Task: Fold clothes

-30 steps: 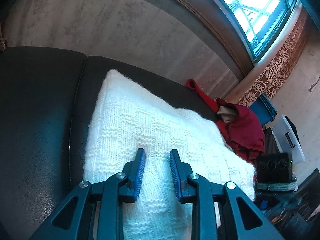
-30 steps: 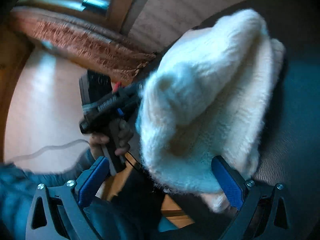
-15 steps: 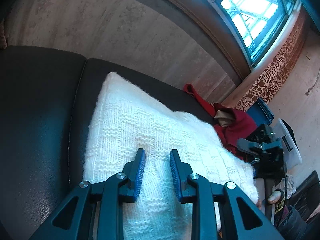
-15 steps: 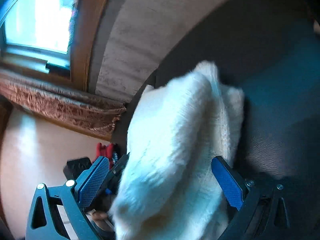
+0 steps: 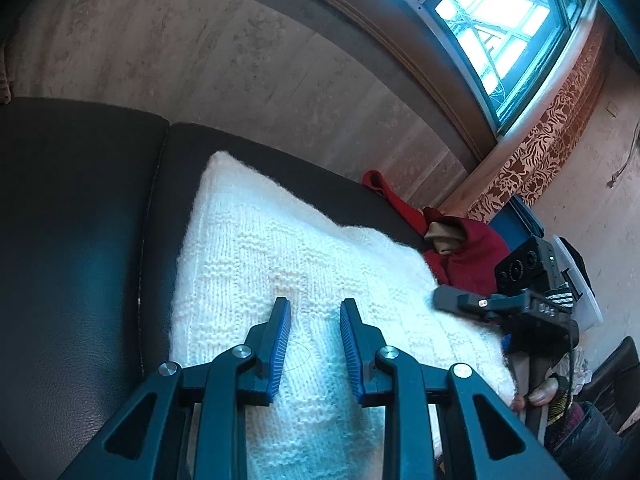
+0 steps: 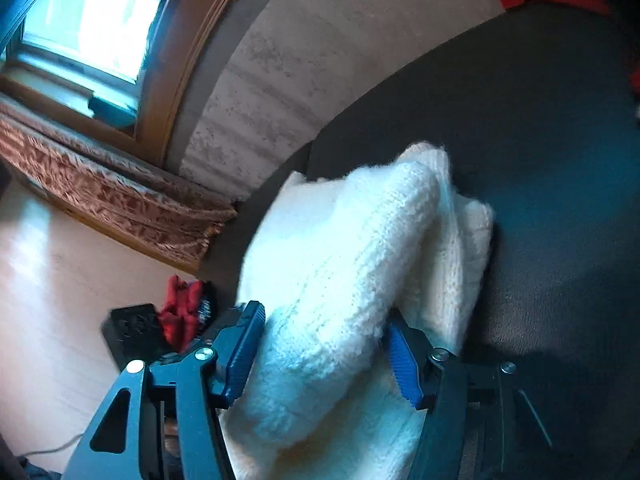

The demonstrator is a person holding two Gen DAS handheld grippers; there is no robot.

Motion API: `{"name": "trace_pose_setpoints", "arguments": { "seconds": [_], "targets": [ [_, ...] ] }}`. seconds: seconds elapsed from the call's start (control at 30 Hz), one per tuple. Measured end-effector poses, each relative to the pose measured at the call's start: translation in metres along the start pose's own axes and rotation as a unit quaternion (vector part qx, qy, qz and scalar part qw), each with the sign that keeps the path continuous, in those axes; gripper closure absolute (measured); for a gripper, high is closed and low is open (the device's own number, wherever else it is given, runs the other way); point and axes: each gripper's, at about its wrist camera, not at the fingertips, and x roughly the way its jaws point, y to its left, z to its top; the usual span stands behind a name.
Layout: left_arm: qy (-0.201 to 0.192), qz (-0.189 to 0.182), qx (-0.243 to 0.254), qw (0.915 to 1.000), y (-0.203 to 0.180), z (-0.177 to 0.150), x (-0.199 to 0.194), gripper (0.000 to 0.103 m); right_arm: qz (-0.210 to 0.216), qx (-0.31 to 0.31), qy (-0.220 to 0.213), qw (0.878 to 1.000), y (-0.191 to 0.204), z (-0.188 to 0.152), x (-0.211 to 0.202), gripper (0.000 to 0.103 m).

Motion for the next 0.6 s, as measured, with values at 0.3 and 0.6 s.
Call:
{"name": "trace_pose_setpoints", "arguments": {
  "seconds": [0.3, 0.6],
  "targets": [
    [0.023, -0.091, 0.071, 0.9931, -0.038, -0.014, -0.009, 0.078, -0.052, -0.080, -0.025, 0.995, 0.036, 0.006, -0.008, 0.081],
    [0.129, -0.123, 0.151, 0.9723, -0.091, -0.039, 0.052, 0.078, -0.059, -0.020, -0.019, 0.998, -0.033, -0.014, -0.005, 0.090]
  ]
}}
